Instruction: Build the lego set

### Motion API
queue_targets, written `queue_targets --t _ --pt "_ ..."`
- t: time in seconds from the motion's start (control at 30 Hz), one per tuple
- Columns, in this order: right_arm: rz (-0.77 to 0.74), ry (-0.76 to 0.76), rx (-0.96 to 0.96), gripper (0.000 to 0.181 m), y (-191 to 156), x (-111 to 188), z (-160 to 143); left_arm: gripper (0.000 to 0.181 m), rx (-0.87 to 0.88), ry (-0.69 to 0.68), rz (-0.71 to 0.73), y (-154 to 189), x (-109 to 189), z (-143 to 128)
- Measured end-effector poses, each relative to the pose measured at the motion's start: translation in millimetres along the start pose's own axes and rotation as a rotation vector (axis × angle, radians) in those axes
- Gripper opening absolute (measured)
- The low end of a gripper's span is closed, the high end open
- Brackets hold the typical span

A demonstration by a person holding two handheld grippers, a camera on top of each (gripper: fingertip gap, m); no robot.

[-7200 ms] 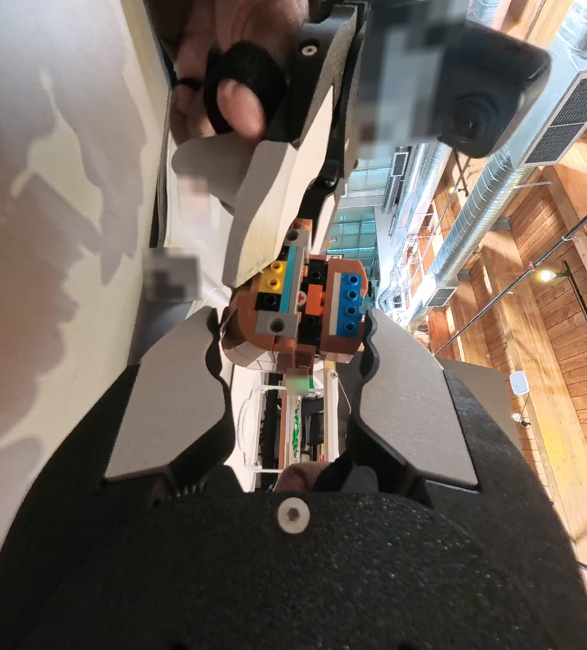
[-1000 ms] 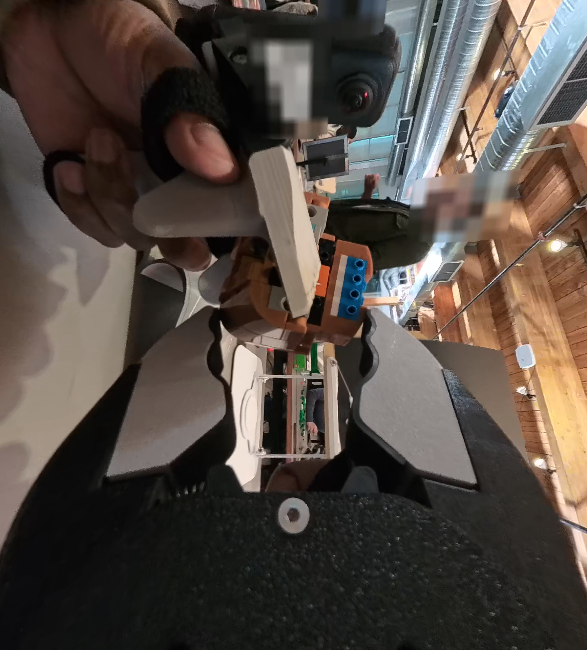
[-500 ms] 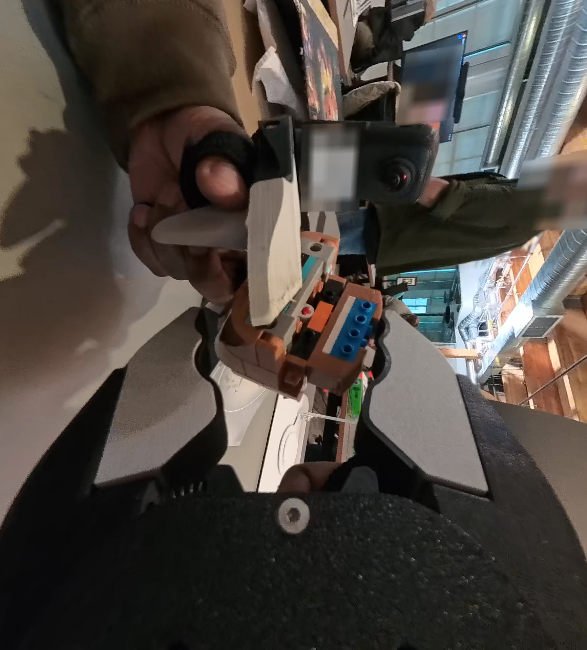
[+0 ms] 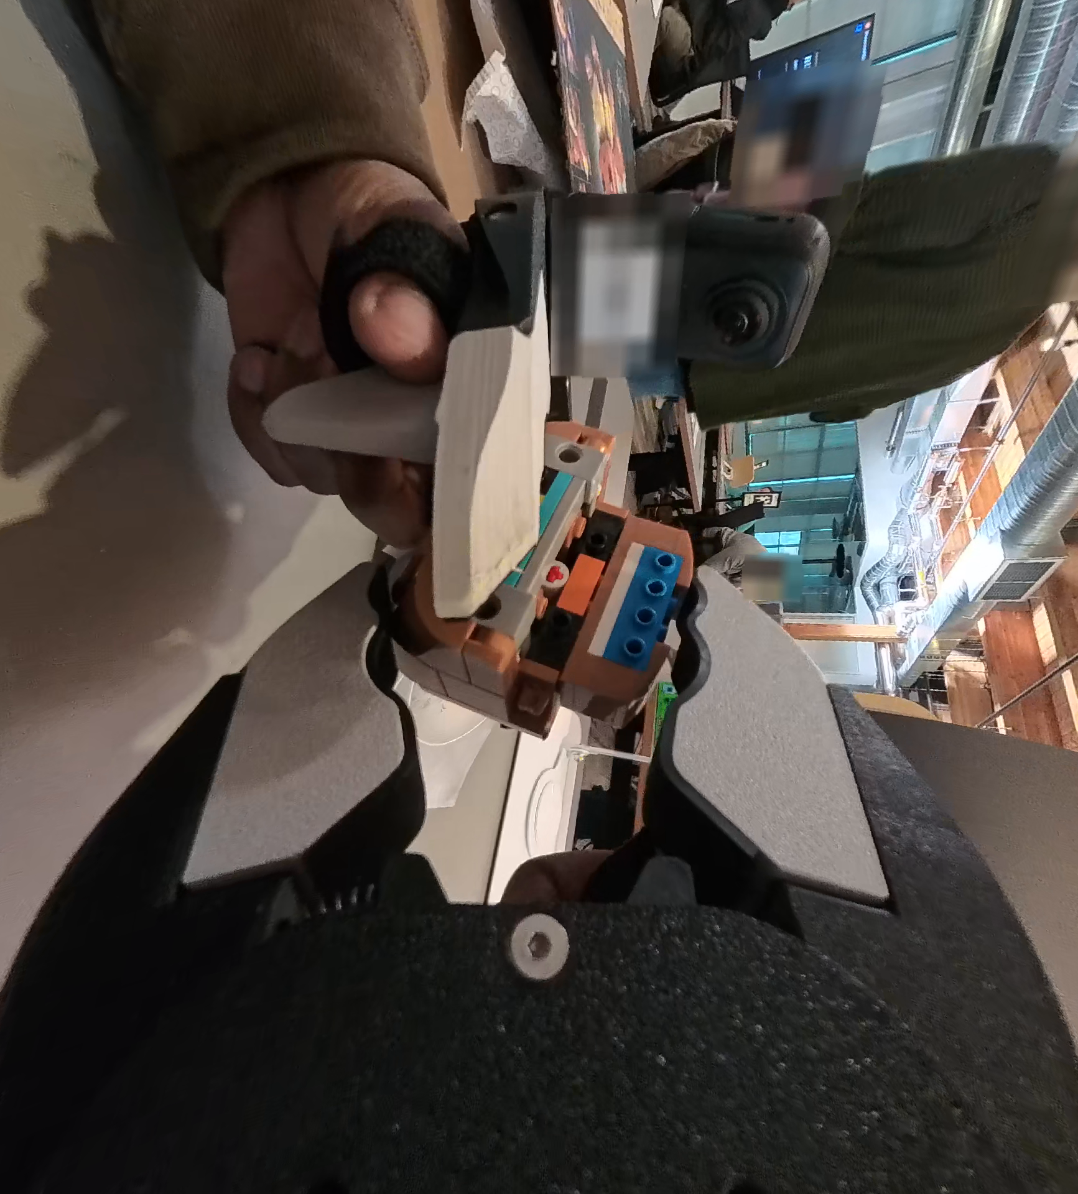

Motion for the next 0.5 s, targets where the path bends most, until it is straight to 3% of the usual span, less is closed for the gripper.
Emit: queue_targets --t 0.33,0.5 --pt "0.001 -0.007 -0.002 0.084 1.0 -1.2 -0.9 0.068 -0.001 0.011 0.014 -1.1 0.0 0.5" --pt "-0.078 -0.021 -0.014 0.086 5.4 -5.8 1.7 0.069 -0.026 0.038 0.016 -1.8 4.5 7.8"
Point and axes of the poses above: each gripper's, where its closed fingertips meet, x back along the fingers, z out of its top, y = z × x across the jaws, the point moved 5 cm from there along x, back along the fingers, and after that the axes turned 1 degree about -z, right-handed, at the moved point
